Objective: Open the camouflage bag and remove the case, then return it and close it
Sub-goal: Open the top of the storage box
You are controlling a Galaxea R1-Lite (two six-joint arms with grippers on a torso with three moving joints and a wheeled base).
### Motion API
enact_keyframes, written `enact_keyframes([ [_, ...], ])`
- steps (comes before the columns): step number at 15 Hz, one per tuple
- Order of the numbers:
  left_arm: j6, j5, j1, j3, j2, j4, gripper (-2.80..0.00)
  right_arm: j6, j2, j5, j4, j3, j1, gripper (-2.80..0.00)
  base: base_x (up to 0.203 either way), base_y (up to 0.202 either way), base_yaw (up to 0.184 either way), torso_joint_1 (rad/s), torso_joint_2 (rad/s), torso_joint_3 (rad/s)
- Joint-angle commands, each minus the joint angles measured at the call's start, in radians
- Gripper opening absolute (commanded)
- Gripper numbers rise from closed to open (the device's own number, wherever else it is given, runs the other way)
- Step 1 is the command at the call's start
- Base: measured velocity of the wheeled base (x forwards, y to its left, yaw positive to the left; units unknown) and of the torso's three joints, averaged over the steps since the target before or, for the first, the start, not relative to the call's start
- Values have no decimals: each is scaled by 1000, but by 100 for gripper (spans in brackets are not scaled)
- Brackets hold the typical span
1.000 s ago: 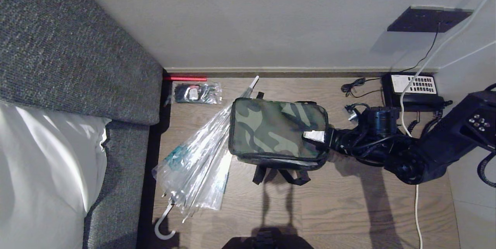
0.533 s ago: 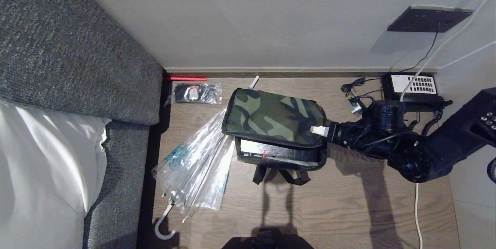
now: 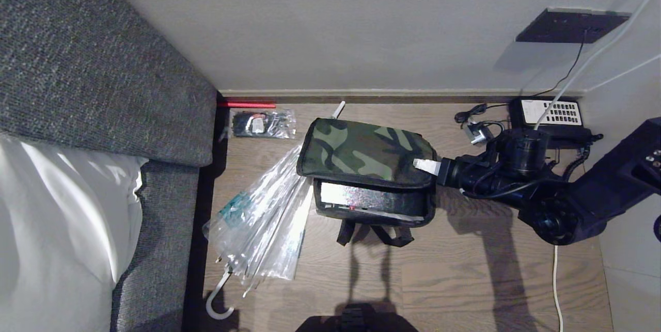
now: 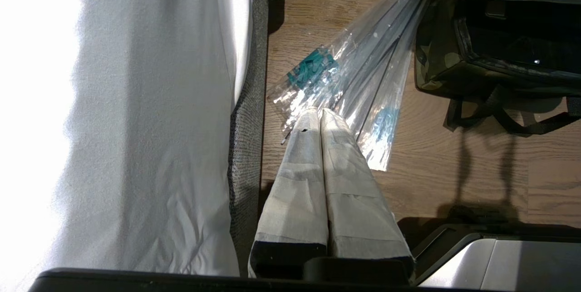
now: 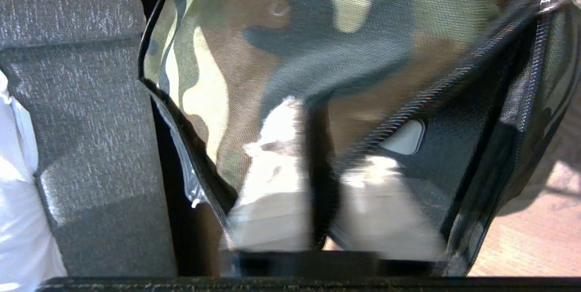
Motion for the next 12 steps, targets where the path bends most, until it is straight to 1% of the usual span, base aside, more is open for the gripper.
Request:
enact_keyframes([
  [1, -1, 0, 2, 0, 0, -1, -280, 2, 4, 3, -19, -5, 1, 0, 0, 0, 0, 0, 0, 0],
  [6, -1, 0, 2, 0, 0, 0, -280, 21, 6, 3, -92, -64, 1, 0, 0, 0, 0, 0, 0, 0],
  [10, -1, 0, 0, 0, 0, -1, -280, 72, 7, 3, -152, -145, 1, 0, 0, 0, 0, 0, 0, 0],
  [12, -1, 0, 0, 0, 0, -1, -280, 71, 18, 3, -198, -185, 0, 0, 0, 0, 0, 0, 0, 0],
])
